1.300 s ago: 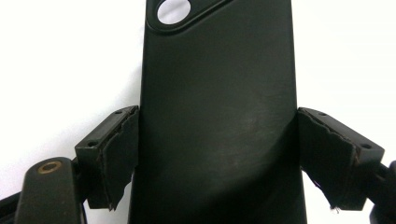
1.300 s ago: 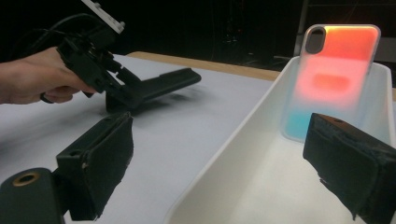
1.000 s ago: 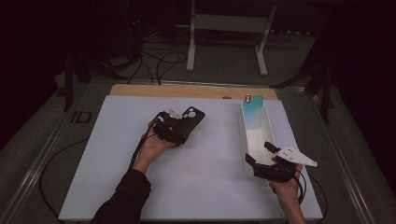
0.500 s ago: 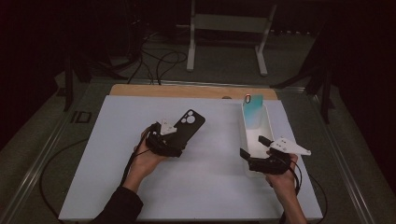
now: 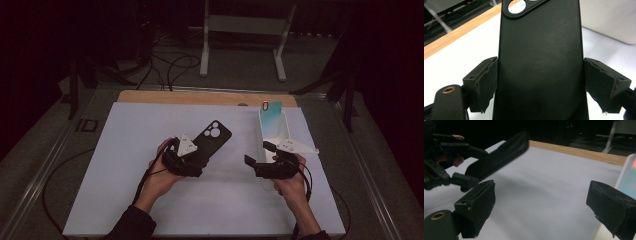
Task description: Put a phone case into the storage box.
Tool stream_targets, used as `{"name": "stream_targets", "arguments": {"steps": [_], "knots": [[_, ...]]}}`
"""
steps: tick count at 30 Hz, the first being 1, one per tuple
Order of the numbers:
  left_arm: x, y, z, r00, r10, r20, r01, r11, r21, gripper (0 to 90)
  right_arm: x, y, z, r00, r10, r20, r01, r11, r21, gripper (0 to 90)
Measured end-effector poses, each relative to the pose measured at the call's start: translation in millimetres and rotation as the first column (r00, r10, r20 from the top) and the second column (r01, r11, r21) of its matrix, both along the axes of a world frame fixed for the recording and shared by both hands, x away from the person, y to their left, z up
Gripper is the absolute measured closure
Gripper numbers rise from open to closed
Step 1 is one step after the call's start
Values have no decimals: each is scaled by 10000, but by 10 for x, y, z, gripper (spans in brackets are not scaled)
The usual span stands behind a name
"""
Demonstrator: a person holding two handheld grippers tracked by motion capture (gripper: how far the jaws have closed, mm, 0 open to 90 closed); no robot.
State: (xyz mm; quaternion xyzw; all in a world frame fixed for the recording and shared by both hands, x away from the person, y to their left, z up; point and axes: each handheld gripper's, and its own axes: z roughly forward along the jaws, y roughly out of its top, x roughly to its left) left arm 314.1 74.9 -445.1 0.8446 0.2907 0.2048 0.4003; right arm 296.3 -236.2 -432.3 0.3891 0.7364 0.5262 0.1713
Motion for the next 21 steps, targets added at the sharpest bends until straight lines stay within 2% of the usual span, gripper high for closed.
{"name": "stream_targets", "arguments": {"steps": [5, 11, 21], "knots": [[-25, -105, 13, 9994, -315, 112, 315, 9995, -19, 164, 39, 59, 10, 9998, 160, -114, -160, 9999, 21, 88], [-50, -218, 45, 9975, -662, 250, 667, 9976, -203, 164, 80, 114, 35, 9986, 348, -398, -335, 9989, 343, 88], [-117, -389, 118, 9923, -1109, 555, 1130, 9929, -368, 163, 123, 266, 95, 9960, 714, -544, -695, 9969, 363, 101]]}}
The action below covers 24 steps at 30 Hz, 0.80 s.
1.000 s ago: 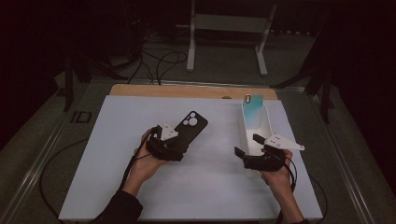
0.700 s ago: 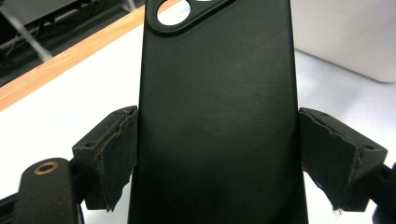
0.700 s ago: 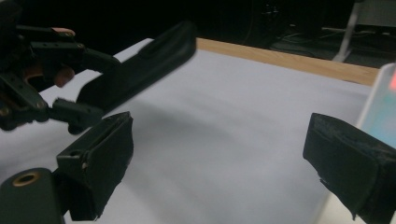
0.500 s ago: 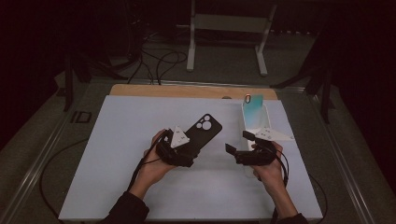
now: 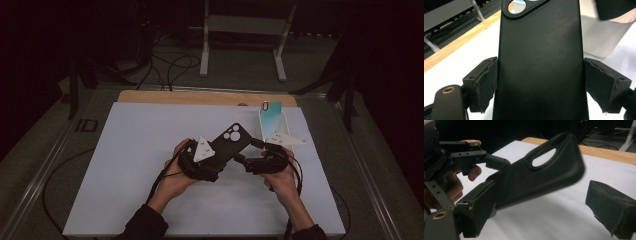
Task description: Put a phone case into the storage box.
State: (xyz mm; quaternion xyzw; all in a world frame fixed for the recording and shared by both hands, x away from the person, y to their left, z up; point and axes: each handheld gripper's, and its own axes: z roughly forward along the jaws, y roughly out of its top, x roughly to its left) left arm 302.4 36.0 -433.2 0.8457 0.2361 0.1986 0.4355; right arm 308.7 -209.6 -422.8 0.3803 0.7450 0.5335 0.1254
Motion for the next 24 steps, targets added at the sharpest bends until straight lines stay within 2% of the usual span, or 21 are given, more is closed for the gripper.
{"name": "stream_targets", "arguments": {"steps": [8, 13, 19, 24], "knots": [[-32, -85, 21, 9996, -239, 142, 242, 9994, -231, 162, 16, 57, 11, 9995, 227, -217, -221, 9994, 285, 172], [-49, -126, 20, 9993, -339, 173, 343, 9991, -259, 162, 20, 78, 14, 9987, 336, -394, -316, 9982, 501, 334], [-56, -141, 34, 9991, -402, 160, 410, 9980, -474, 162, 19, 99, -1, 9964, 557, -633, -509, 9959, 749, 469], [-63, -157, 33, 9988, -464, 135, 470, 9975, -524, 161, 11, 111, 16, 9936, 794, -801, -694, 9903, 1200, 603]]}}
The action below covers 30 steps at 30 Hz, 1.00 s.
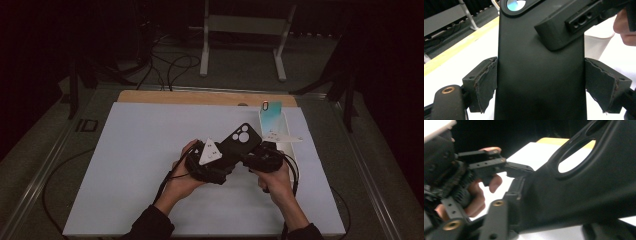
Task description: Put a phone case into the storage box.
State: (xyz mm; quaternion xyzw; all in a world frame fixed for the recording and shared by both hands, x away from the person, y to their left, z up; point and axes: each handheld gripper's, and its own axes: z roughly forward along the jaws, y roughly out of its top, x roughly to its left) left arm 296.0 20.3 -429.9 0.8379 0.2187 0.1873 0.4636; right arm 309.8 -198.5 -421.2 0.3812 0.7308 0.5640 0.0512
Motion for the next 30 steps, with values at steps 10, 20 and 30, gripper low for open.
{"name": "stream_targets", "arguments": {"steps": [10, 20, 30], "knots": [[-13, -34, -25, 10000, -71, 53, 70, 9998, 163, 158, -16, 26, 5, 9992, 348, -192, -343, 9992, 219, 781], [-25, -65, -34, 9994, 201, 265, -209, 9993, 305, 141, -39, 54, 16, 9996, 252, -131, -249, 9994, 224, 830], [13, 8, -38, 9996, 8, -266, -8, 10000, -20, 156, -75, 79, 25, 9991, 369, 189, -369, 9993, 6, 867]]}}
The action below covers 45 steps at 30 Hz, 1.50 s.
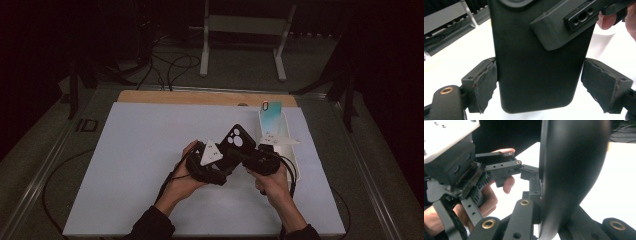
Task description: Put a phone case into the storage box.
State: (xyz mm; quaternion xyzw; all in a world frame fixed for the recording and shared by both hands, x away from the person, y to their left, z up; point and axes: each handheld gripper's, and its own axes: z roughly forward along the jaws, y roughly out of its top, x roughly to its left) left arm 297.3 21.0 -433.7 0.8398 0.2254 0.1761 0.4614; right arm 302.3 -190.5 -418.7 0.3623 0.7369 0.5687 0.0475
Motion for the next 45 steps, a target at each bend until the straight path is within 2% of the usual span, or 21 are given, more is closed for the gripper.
{"name": "stream_targets", "arguments": {"steps": [3, 6, 13, 20, 22, 28, 29, 38, 39, 42, 45], "knots": [[14, 50, -2, 9996, -131, -242, 127, 9998, -176, 148, -5, -18, 13, 10000, 8, 98, -8, 10000, 15, 866], [31, 95, -14, 9986, -161, -498, 158, 9999, -55, 132, -5, -41, 11, 10000, 7, 98, -6, 10000, -29, 866], [72, 243, -21, 9948, -278, -979, 241, 9990, -390, 118, -11, -90, 6, 9998, 43, 215, -41, 10000, -81, 866], [74, 302, -26, 9932, -402, -1095, 363, 9986, -378, 109, -28, -118, 20, 9994, 177, 281, -176, 9998, -45, 865], [70, 309, -33, 9914, -568, -1181, 524, 9978, -394, 96, -44, -122, 29, 9992, 256, 300, -255, 9997, -42, 865], [76, 310, -38, 9905, -624, -1229, 575, 9974, -431, 100, -75, -129, 52, 9971, 595, 477, -591, 9982, -90, 864], [82, 317, -36, 9885, -741, -1315, 669, 9961, -581, 120, -85, -132, 62, 9958, 731, 548, -726, 9973, -109, 863], [67, 306, -59, 9787, -1372, -1525, 1264, 9888, -789, 230, -121, -124, 84, 9881, 1341, 753, -1348, 9909, 40, 863], [63, 301, -63, 9756, -1539, -1567, 1420, 9862, -849, 230, -126, -118, 87, 9867, 1432, 768, -1440, 9896, 44, 863], [52, 291, -70, 9676, -1884, -1682, 1753, 9804, -898, 254, -139, -104, 91, 9809, 1745, 854, -1752, 9845, 7, 864], [48, 284, -77, 9625, -2071, -1752, 1925, 9765, -965, 282, -156, -92, 96, 9716, 2148, 992, -2163, 9763, 50, 864]]}}
